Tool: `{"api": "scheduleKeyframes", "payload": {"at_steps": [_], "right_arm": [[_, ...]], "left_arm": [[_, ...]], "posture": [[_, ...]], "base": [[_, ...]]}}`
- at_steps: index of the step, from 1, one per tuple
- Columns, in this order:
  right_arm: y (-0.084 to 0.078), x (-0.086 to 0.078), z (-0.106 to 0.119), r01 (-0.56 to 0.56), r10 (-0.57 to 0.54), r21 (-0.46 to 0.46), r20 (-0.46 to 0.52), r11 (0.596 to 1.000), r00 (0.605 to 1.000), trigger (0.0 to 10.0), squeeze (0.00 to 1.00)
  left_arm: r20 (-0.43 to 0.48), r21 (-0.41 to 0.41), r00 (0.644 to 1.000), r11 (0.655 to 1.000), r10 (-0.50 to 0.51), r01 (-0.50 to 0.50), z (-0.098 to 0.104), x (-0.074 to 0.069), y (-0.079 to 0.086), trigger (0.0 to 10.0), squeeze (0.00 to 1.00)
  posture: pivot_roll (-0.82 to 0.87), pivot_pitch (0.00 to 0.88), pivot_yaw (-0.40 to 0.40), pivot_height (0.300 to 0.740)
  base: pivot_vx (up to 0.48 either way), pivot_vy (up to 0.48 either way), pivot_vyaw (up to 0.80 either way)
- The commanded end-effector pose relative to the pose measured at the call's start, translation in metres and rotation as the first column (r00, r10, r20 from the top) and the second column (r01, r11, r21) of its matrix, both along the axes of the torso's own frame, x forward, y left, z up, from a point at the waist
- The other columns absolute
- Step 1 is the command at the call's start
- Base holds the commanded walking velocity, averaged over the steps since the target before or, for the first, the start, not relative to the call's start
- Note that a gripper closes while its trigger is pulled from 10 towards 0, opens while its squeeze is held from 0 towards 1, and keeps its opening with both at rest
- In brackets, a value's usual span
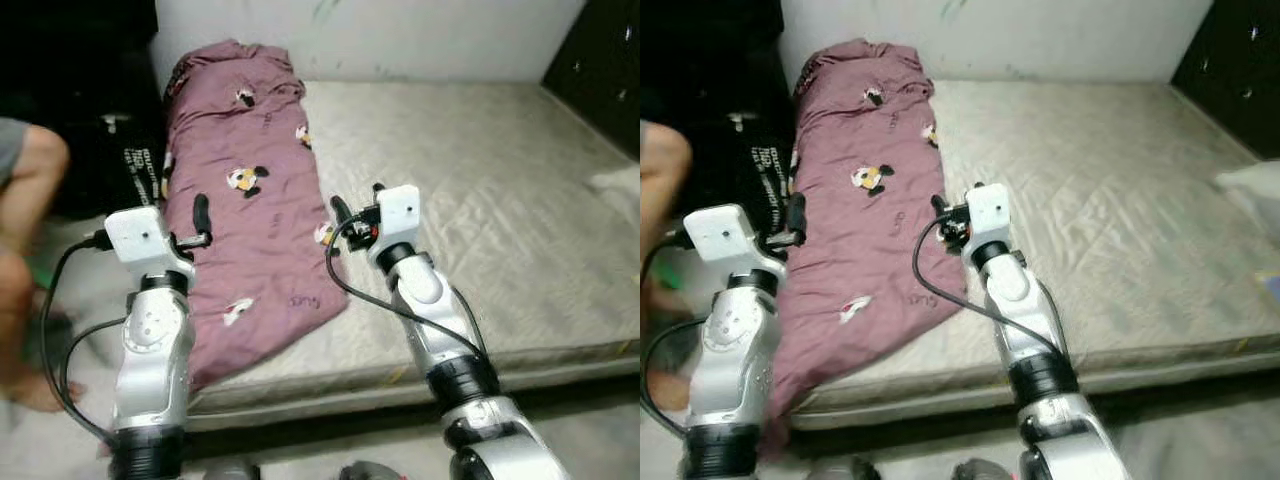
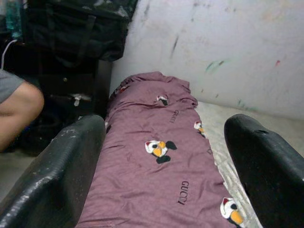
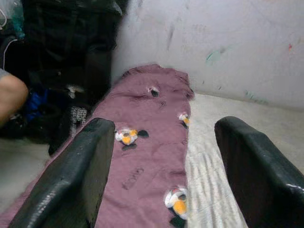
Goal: Clean up the room
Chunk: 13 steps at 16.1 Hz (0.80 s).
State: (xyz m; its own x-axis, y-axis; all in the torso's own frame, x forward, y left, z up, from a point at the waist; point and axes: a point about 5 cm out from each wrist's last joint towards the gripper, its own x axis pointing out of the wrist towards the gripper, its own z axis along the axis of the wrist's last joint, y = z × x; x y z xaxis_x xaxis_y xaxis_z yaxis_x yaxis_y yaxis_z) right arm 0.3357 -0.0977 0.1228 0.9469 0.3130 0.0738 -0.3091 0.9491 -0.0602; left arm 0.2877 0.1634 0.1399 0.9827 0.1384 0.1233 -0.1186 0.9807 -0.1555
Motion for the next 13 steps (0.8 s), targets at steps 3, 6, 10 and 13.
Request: {"api": "scheduleKeyframes", "payload": {"at_steps": [3,6,10,13], "right_arm": [[0.001,0.002,0.004,-0.002,0.002,0.006,0.003,1.000,1.000,10.0,0.00],[-0.011,-0.010,-0.006,0.062,-0.062,0.006,-0.034,0.998,0.997,10.0,0.00],[-0.017,-0.022,-0.014,0.088,-0.087,0.015,-0.082,0.996,0.993,10.0,0.00],[-0.014,-0.025,-0.010,0.083,-0.081,0.017,-0.095,0.996,0.992,10.0,0.00]], "left_arm": [[0.005,0.022,1.000,1.000,0.007,-0.007,0.002,-0.006,0.000,10.0,0.00],[-0.014,0.044,1.000,0.999,0.012,-0.011,-0.002,-0.016,0.005,10.0,0.00],[-0.048,0.056,0.999,0.998,-0.004,0.007,-0.005,-0.021,0.006,10.0,0.00],[-0.065,0.059,0.998,0.998,0.021,-0.018,-0.008,-0.022,0.014,10.0,0.00]], "posture": [[0.04,0.000,-0.061,0.740],[0.02,0.000,-0.051,0.740],[0.01,0.000,-0.040,0.740],[0.01,0.006,-0.027,0.740]], "base": [[0.000,0.480,0.00],[0.000,0.000,0.00],[0.000,0.000,0.00],[0.000,0.000,-0.18]]}}
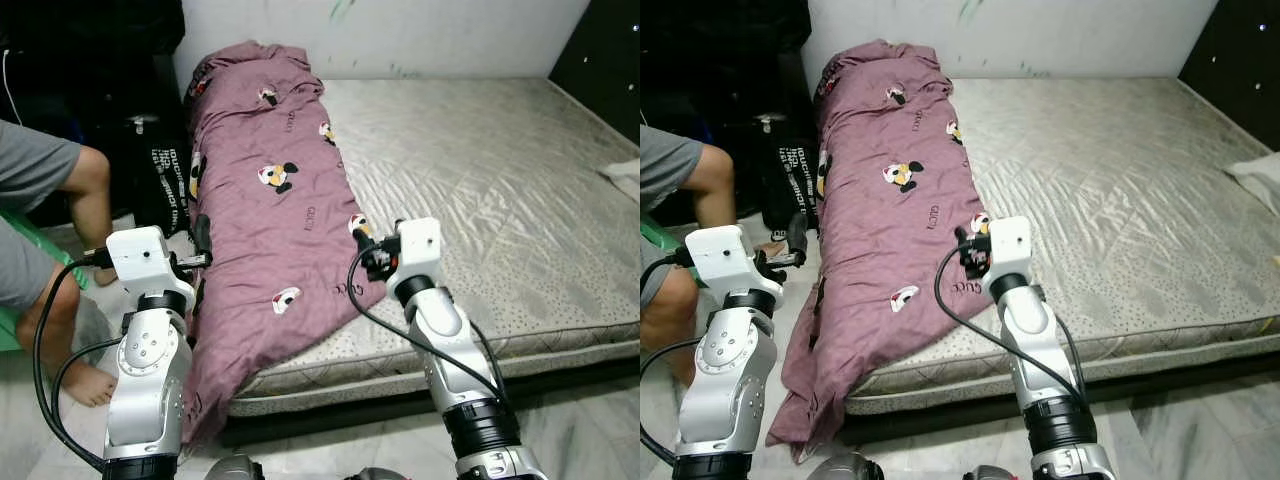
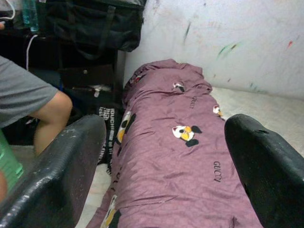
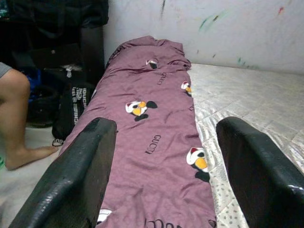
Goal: Clean up the room
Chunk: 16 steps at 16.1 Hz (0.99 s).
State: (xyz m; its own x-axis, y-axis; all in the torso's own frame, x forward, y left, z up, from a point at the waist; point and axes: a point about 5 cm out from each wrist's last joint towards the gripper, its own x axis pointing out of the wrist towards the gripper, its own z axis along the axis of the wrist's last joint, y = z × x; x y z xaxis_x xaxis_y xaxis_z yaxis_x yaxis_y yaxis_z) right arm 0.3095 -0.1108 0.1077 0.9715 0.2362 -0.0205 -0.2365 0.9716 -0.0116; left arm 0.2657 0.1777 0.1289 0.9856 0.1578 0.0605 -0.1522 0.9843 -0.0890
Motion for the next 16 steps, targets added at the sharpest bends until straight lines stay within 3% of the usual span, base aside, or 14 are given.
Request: {"api": "scheduleKeyframes", "payload": {"at_steps": [1,4,16], "right_arm": [[-0.003,0.002,0.007,0.006,-0.006,-0.002,0.016,1.000,1.000,10.0,0.00],[-0.019,-0.001,0.009,0.055,-0.055,-0.016,0.015,0.998,0.998,10.0,0.00],[-0.030,-0.006,0.009,0.076,-0.077,-0.047,-0.010,0.996,0.997,10.0,0.00]], "left_arm": [[-0.004,0.018,1.000,1.000,0.014,-0.014,0.001,-0.003,0.004,10.0,0.00],[-0.037,0.036,0.997,0.997,0.069,-0.067,-0.008,-0.017,0.018,10.0,0.00],[-0.054,0.009,0.995,0.996,0.086,-0.086,-0.008,-0.016,0.018,10.0,0.00]], "posture": [[0.00,0.023,-0.021,0.740],[-0.01,0.022,-0.016,0.740],[-0.02,0.041,-0.020,0.740]], "base": [[0.000,0.000,-0.80],[0.000,0.000,-0.80],[0.000,0.000,-0.80]]}}
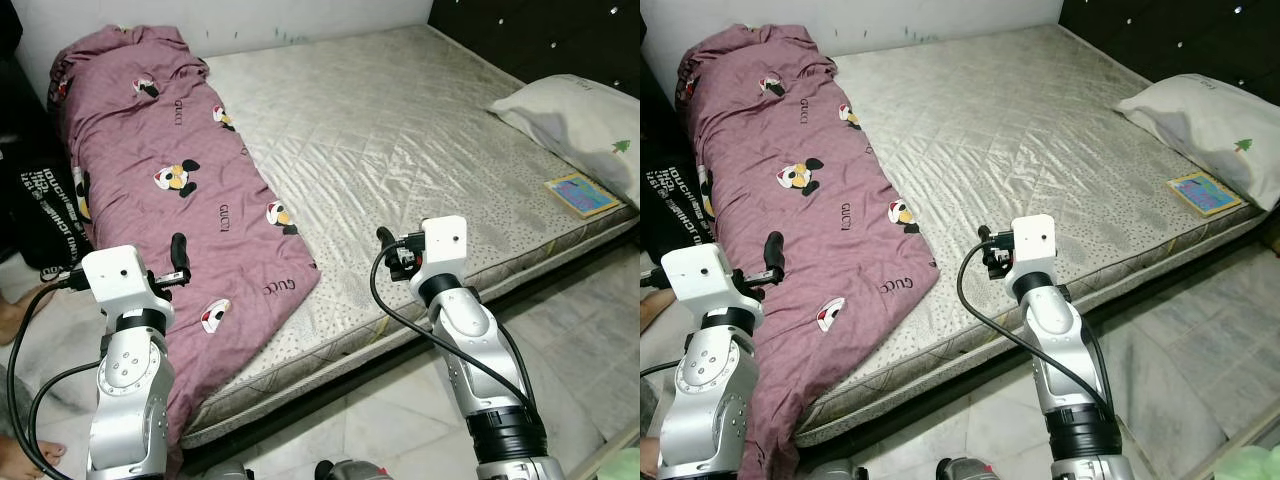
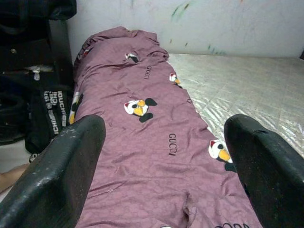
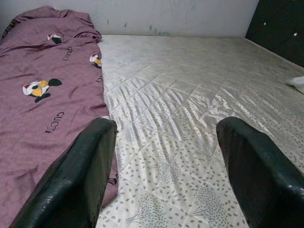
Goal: Clean up the room
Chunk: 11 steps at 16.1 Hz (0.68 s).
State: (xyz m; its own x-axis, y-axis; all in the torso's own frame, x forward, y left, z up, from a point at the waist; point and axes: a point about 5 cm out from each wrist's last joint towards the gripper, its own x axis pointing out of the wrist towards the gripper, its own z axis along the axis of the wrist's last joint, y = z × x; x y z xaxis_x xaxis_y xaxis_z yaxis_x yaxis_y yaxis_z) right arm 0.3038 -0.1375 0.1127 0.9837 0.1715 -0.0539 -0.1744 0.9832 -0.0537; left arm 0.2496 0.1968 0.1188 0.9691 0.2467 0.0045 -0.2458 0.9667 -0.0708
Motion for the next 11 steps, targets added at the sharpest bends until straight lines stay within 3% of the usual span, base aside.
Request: {"api": "scheduleKeyframes", "payload": {"at_steps": [1,3,7,11], "right_arm": [[-0.0035,-0.0005,0.0038,0.014,-0.014,-0.001,0.011,1.000,1.000,10.0,0.00],[-0.0038,-0.0005,0.0044,0.020,-0.020,0.006,0.017,1.000,1.000,10.0,0.00],[-0.0025,-0.0014,0.0054,0.014,-0.014,0.002,0.026,1.000,1.000,10.0,0.00],[-0.0006,-0.0005,0.0057,0.004,-0.004,0.006,0.029,1.000,1.000,10.0,0.00]], "left_arm": [[0.001,-0.004,1.000,1.000,0.004,-0.004,0.0021,0.0000,-0.0004,10.0,0.00],[-0.001,-0.004,1.000,1.000,0.007,-0.007,0.0019,0.0002,0.0000,10.0,0.00],[-0.007,-0.004,1.000,1.000,0.010,-0.010,0.0016,0.0010,0.0004,10.0,0.00],[-0.008,-0.003,1.000,1.000,0.013,-0.013,0.0013,0.0021,0.0004,10.0,0.00]], "posture": [[-0.02,0.036,-0.018,0.740],[-0.02,0.036,-0.018,0.740],[-0.02,0.037,-0.019,0.740],[-0.02,0.032,-0.021,0.700]], "base": [[0.000,0.000,-0.80],[0.000,0.000,-0.64],[0.000,0.000,0.00],[0.000,0.000,0.00]]}}
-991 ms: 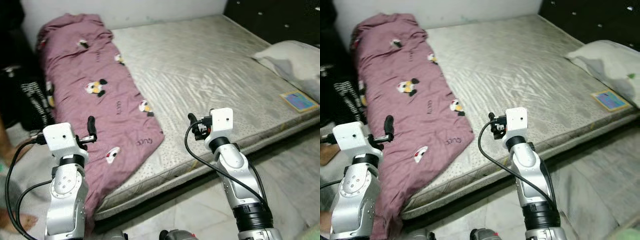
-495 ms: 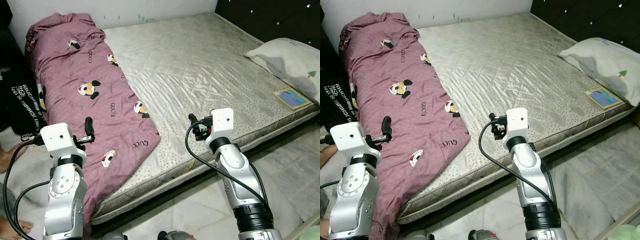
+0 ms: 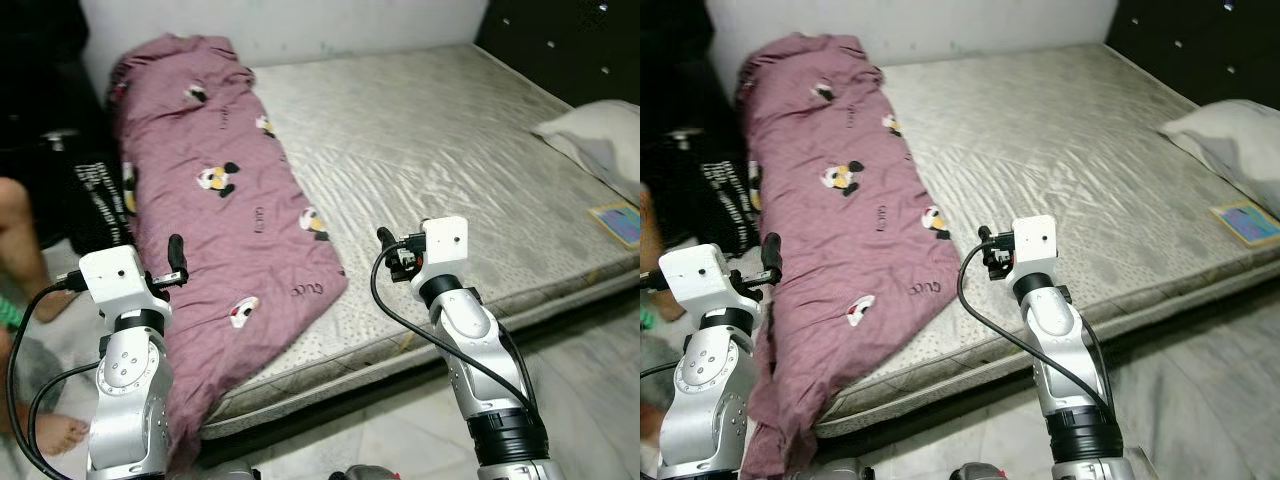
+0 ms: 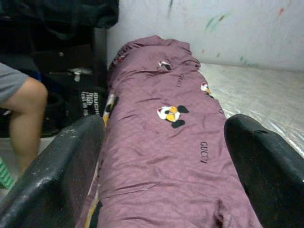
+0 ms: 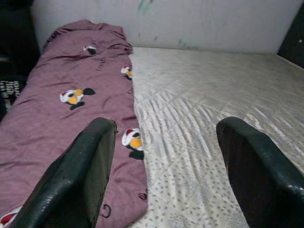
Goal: Clean up the room
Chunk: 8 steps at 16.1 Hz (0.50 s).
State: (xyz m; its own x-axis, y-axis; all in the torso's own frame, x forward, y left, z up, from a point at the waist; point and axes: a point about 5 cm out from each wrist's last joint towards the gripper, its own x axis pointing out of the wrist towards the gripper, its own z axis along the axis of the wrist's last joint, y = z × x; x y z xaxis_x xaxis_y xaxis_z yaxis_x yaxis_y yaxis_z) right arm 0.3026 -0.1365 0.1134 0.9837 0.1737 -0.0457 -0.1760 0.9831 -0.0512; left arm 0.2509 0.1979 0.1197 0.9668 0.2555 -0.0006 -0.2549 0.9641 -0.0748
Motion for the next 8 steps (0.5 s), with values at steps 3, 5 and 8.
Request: {"api": "scheduleKeyframes", "payload": {"at_steps": [3,5,8], "right_arm": [[0.0007,0.0011,0.0055,-0.006,0.006,0.009,0.024,1.000,1.000,10.0,0.00],[0.0007,0.0021,0.0058,-0.010,0.009,0.009,0.025,1.000,1.000,10.0,0.00],[0.0014,0.0024,0.0053,-0.014,0.014,0.000,0.025,1.000,1.000,10.0,0.00]], "left_arm": [[0.002,0.003,1.000,1.000,0.001,-0.001,0.0013,0.0016,-0.0019,10.0,0.00],[0.001,0.008,1.000,1.000,0.008,-0.008,0.0017,0.0031,-0.0024,10.0,0.00],[0.010,-0.002,1.000,1.000,-0.009,0.010,0.0030,0.0043,-0.0040,10.0,0.00]], "posture": [[-0.02,0.030,-0.023,0.665],[-0.02,0.028,-0.028,0.645],[-0.02,0.030,-0.030,0.625]], "base": [[0.000,0.000,0.00],[0.000,0.000,0.00],[0.000,0.000,0.00]]}}
